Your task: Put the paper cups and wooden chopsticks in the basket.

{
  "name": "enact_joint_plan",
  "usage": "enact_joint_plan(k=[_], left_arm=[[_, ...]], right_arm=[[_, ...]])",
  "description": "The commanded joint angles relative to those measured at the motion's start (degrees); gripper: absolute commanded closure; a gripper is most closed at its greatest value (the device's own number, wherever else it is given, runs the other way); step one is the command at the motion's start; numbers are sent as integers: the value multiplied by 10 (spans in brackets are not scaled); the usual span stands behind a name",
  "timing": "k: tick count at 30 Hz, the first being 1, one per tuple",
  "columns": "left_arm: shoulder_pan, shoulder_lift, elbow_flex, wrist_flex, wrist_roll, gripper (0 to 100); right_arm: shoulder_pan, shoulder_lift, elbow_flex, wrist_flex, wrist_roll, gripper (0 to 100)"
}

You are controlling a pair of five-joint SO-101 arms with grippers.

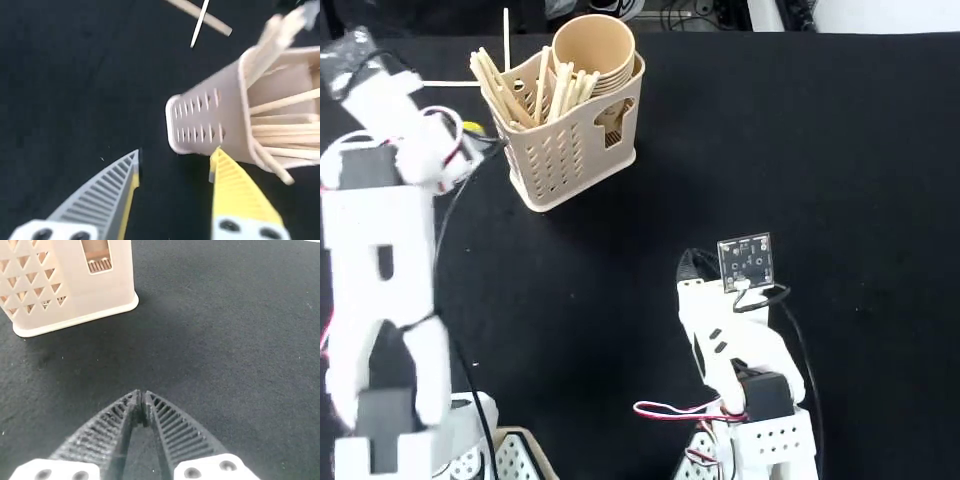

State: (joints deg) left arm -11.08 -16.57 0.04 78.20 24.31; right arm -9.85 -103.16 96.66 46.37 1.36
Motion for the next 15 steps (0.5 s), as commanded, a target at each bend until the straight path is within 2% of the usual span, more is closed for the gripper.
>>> enact_joint_plan(k=[1, 6, 10, 15], left_arm=[[33, 61, -63, 6, 43, 768], [23, 69, -104, 28, 109, 770], [26, 69, -167, 62, 116, 772], [42, 75, -192, 62, 139, 773]], right_arm=[[-6, -47, -4, -9, 1, 986], [-6, -47, -4, -9, 1, 986], [-6, -47, -5, -9, 1, 986], [-6, -47, -5, -9, 1, 986]])
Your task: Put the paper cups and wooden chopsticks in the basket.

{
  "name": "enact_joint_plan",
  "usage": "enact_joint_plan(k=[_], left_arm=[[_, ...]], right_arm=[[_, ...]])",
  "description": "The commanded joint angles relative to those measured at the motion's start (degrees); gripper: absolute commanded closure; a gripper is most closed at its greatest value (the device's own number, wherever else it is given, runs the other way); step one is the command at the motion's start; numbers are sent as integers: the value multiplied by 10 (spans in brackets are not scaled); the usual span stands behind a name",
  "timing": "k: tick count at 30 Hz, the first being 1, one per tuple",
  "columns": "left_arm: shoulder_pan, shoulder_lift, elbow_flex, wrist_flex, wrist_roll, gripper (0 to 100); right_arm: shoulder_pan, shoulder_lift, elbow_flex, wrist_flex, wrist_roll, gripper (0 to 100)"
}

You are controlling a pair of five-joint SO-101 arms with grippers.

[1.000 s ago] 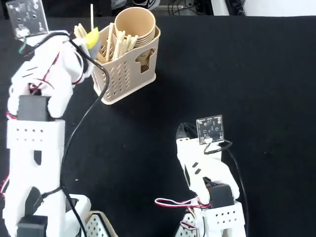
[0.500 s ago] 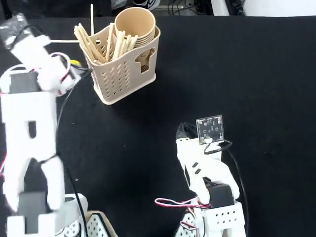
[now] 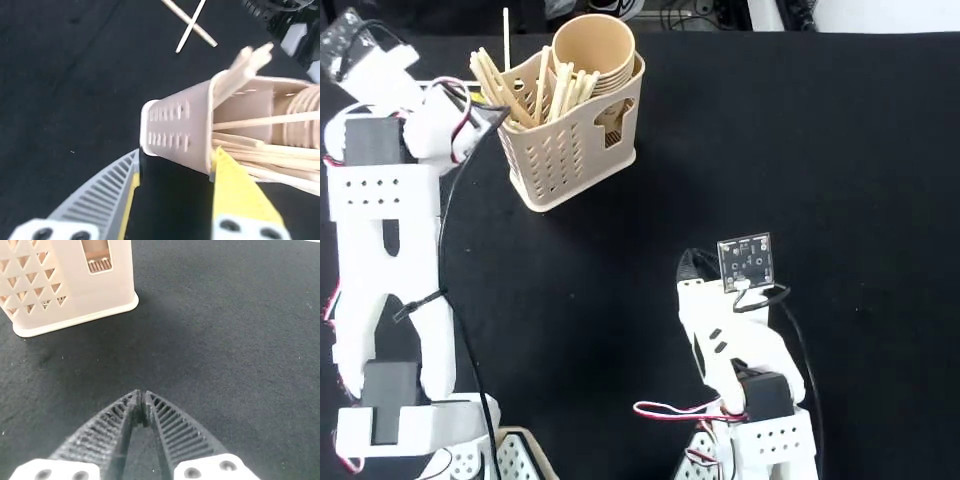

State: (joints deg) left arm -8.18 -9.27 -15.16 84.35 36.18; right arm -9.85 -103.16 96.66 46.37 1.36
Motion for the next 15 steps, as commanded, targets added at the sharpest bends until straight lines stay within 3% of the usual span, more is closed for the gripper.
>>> enact_joint_plan(k=[1, 9, 15], left_arm=[[13, 4, -36, -4, 22, 773], [14, 68, 61, -102, 25, 775], [9, 74, 61, -109, 22, 905]], right_arm=[[-6, -47, -5, -9, 1, 986], [-6, -47, -5, -9, 1, 986], [-6, -47, -5, -9, 1, 986]])
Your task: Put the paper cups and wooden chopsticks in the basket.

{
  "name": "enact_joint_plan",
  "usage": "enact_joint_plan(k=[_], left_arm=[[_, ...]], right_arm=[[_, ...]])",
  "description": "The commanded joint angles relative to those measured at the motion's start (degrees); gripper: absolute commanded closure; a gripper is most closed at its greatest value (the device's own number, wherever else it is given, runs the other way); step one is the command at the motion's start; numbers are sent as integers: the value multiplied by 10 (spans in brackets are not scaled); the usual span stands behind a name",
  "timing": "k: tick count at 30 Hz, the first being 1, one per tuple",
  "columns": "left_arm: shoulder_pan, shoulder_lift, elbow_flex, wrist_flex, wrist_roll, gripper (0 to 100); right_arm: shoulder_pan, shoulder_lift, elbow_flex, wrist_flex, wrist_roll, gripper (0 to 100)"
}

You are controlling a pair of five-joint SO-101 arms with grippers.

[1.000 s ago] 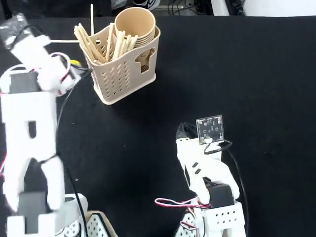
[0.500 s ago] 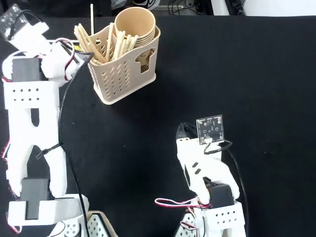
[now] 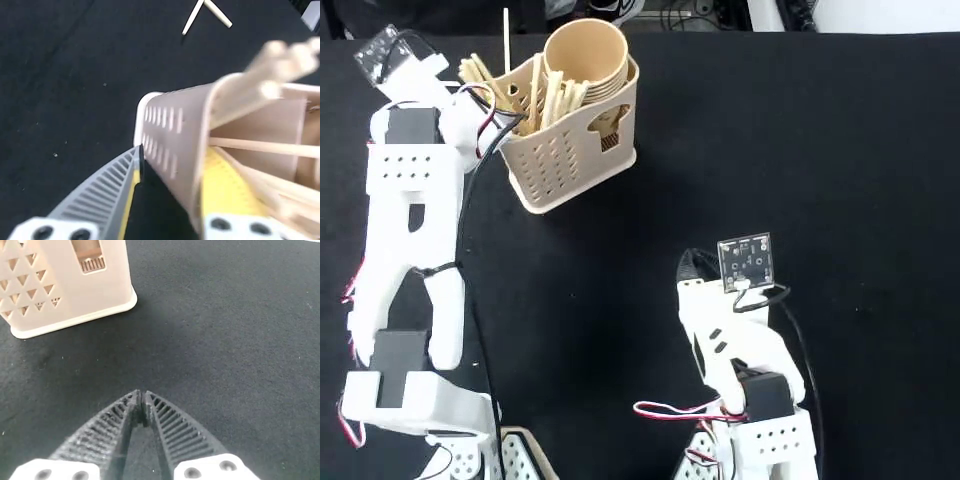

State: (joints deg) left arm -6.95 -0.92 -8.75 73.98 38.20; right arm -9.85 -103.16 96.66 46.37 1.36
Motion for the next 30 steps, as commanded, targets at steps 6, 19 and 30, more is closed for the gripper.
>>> enact_joint_plan(k=[6, 19, 30], left_arm=[[-4, -92, -39, 34, -69, 970], [-100, -139, -166, 217, -161, 970], [-291, -140, -80, 238, -327, 970]], right_arm=[[-6, -47, -5, -9, 1, 986], [-6, -47, -5, -9, 1, 986], [-6, -44, -49, 24, -4, 986]])
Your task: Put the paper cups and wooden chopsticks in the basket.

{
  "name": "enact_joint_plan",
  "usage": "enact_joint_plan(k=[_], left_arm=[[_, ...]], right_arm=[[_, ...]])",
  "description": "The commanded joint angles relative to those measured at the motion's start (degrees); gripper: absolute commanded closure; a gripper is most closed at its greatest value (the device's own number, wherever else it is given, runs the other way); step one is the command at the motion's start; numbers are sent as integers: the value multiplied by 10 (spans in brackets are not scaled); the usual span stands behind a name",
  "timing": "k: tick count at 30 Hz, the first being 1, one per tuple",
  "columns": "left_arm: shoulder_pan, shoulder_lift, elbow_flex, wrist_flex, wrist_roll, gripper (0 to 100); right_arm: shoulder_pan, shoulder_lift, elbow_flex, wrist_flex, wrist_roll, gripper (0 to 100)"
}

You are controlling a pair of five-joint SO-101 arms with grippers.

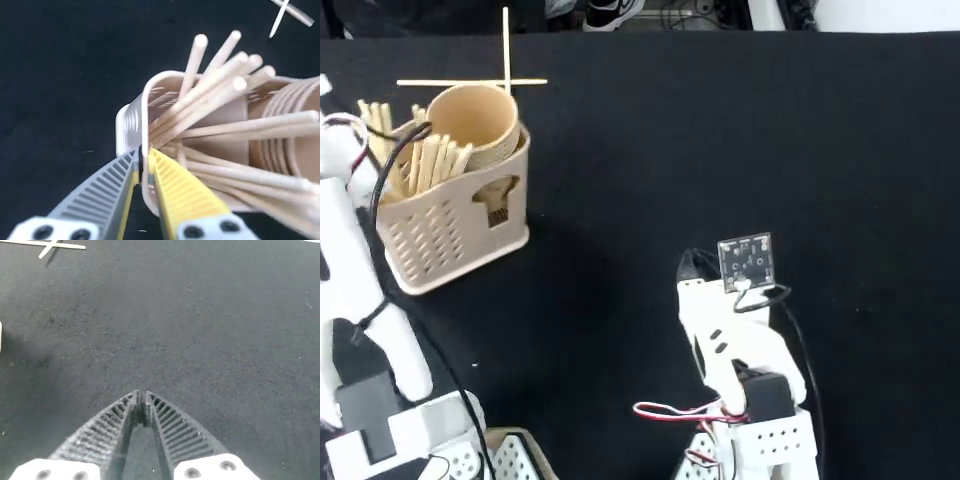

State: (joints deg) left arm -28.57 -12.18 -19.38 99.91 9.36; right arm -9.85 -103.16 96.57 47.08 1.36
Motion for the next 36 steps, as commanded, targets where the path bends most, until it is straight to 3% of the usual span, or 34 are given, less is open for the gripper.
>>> enact_joint_plan(k=[1, 8, 12, 18, 20, 28, 36], left_arm=[[-95, -27, 36, -23, -47, 970], [-191, -28, 35, -19, -103, 970], [-199, -27, 20, -4, -127, 960], [-182, -43, 15, 9, -156, 694], [-166, -70, 18, 9, -173, 634], [-133, -294, 27, 9, -153, 657], [-220, -412, 213, 0, -142, 657]], right_arm=[[-6, -44, -52, 26, -4, 986], [-18, -43, -65, 35, -2, 986], [-35, -43, -90, 54, -3, 986], [-55, 15, -138, 59, -3, 985], [-78, 81, -167, 41, -4, 985], [-124, 505, -447, 4, -40, 985], [-172, 850, -772, 4, -52, 984]])
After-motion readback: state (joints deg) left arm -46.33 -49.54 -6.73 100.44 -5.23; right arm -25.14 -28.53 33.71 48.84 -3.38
